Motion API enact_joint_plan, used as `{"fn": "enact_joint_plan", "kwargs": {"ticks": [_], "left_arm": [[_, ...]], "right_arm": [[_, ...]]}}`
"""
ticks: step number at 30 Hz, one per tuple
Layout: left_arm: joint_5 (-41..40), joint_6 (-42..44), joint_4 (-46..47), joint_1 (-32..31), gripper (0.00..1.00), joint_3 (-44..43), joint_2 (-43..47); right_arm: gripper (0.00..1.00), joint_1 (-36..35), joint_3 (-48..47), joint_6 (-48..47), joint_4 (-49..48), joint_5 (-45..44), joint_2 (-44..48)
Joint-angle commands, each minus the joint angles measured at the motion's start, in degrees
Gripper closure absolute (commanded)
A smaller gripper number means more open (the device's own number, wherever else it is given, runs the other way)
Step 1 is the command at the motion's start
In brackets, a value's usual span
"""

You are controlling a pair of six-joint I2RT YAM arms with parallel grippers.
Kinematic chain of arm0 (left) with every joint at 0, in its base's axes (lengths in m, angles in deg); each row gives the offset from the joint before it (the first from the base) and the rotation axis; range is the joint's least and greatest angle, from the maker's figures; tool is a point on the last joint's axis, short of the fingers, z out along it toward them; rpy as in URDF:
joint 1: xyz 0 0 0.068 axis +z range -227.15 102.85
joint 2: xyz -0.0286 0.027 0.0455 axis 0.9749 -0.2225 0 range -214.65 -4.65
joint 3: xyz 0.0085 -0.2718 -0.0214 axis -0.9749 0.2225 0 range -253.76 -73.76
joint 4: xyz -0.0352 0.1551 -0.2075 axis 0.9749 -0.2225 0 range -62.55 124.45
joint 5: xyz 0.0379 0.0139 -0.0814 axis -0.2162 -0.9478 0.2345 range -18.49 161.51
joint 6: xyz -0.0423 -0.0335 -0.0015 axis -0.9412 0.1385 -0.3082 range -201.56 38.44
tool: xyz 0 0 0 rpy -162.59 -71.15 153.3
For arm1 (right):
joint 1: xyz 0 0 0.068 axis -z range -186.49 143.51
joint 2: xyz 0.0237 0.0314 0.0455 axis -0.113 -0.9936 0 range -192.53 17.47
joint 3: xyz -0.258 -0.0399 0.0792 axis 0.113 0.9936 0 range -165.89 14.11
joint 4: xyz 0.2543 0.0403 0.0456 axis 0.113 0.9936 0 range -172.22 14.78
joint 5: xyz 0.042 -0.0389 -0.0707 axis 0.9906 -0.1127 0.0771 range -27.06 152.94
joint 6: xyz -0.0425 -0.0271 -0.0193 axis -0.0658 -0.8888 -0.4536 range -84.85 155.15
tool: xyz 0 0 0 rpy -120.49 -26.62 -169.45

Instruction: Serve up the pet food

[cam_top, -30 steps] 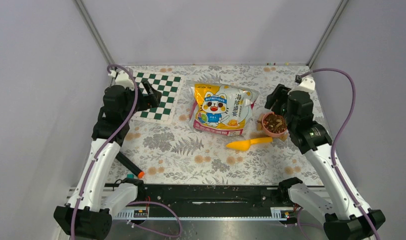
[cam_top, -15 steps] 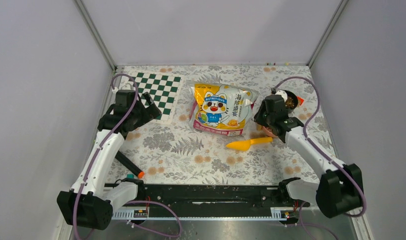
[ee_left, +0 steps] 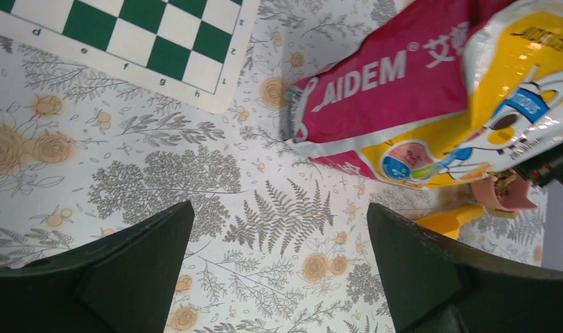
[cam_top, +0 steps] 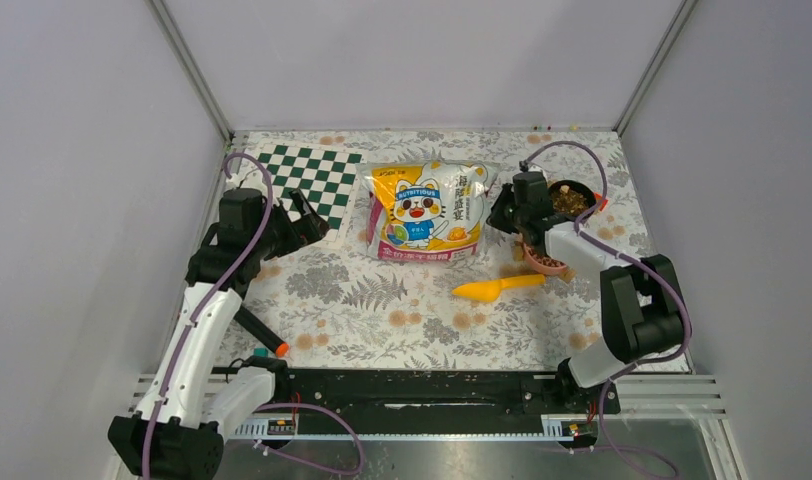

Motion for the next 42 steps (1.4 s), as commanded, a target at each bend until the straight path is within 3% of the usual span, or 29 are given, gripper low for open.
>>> {"fn": "enact_joint_plan", "kwargs": {"ticks": [1,4,11,18,21,24,34,42], "left_arm": [[3.1,1.4,3.7,0.3,0.01,-0.1,1.6],[2.5,2.0,2.2,0.3,0.01,-1.0,2.3],[0.9,4.1,-2.3,0.3,0.01,-4.2,5.5],[-1.2,6.2,-9.0,0.3,0.01,-10.5,8.3],[-2.7,7.0,-12.9,0.3,0.01,-13.8,8.8],[-3.5,7.7,-15.6,0.3,0.01,-16.1,9.7],[-6.4,7.8,-22.3,0.3,0.01,-23.3,14.7],[-12.4,8.0,-25.0,0.3,0.01,-27.4,20.6]], "right_arm": [[0.85,-2.4,-4.4,1.9,-3.8,5.0,-1.3],[0.81,-2.4,-4.8,2.1,0.0,-0.4,1.2],[0.59,-2.0,-8.7,-4.6,17.0,-14.8,12.1],[0.35,-1.7,-7.3,-9.0,26.4,-21.6,31.4],[0.23,-1.8,-7.2,-10.3,29.7,-23.4,40.1],[0.02,-1.8,-8.1,-11.9,32.9,-25.9,48.6],[0.01,-1.8,-14.0,-16.1,38.7,-39.9,71.8],[0.01,-1.8,-19.1,-18.7,37.4,-43.5,81.9]]}}
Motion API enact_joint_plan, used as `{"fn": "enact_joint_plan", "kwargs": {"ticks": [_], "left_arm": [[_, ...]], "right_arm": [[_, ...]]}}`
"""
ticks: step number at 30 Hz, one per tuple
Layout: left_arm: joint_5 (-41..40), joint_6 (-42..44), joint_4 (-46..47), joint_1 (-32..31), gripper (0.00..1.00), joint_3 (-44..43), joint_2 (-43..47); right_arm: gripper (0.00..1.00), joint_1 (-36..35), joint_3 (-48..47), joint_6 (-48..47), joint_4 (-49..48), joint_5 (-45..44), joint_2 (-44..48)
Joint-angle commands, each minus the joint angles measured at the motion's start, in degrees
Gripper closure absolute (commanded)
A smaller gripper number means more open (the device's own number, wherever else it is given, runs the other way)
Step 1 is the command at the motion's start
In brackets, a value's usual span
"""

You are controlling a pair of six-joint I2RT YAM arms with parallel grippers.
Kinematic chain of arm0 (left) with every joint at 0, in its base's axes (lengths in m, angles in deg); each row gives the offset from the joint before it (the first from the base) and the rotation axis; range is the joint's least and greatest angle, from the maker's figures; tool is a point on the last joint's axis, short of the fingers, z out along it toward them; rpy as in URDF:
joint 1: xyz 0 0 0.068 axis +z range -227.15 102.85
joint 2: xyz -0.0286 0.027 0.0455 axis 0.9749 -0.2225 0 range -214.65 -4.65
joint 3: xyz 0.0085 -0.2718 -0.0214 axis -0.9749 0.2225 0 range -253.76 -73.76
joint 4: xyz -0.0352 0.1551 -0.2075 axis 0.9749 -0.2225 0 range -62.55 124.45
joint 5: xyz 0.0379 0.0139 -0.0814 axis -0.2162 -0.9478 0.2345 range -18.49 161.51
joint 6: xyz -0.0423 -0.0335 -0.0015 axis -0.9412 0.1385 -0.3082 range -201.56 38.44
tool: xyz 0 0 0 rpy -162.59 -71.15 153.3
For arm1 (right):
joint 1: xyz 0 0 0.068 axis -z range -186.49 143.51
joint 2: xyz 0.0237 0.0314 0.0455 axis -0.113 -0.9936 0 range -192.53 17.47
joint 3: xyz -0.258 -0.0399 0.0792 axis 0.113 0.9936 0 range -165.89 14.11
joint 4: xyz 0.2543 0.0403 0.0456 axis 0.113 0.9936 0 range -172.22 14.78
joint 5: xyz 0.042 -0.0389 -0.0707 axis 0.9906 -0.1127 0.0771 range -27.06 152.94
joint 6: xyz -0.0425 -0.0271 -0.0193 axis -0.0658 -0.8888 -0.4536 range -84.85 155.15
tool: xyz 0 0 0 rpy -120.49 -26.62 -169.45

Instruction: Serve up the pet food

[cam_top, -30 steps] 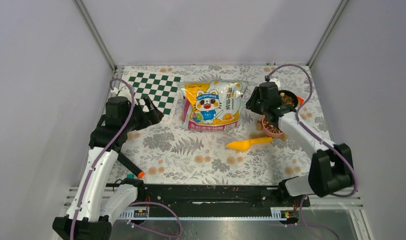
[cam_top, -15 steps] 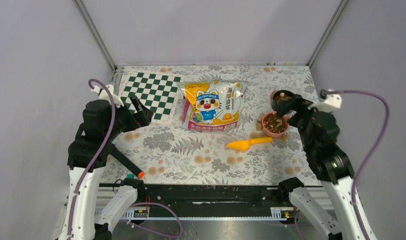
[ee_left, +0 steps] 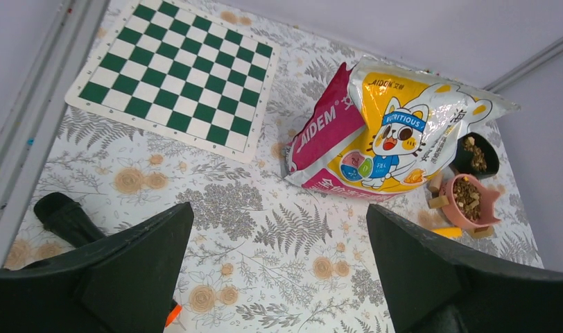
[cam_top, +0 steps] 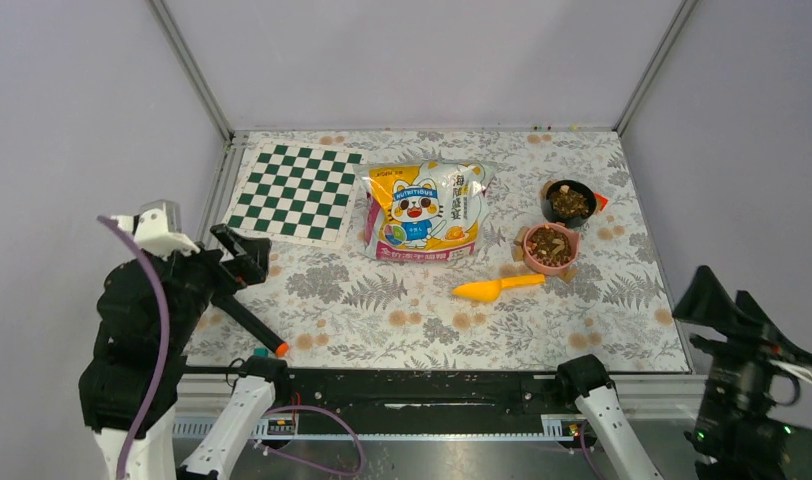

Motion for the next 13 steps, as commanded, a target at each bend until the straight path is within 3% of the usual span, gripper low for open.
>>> {"fn": "enact_joint_plan", "kwargs": {"ticks": [1,13], "left_arm": [[-4.6,0.5,-1.0,0.3,0.01,-2.4,3.0],[-6.9,1.0,-1.9,0.3,0.01,-2.3,4.1]], "right_arm": [[0.01,-0.1,-3.4,-2.1,-0.4,-3.5,2.4],[0.01,-0.1,-3.1,-1.1,-0.3,-2.3,3.1]]}}
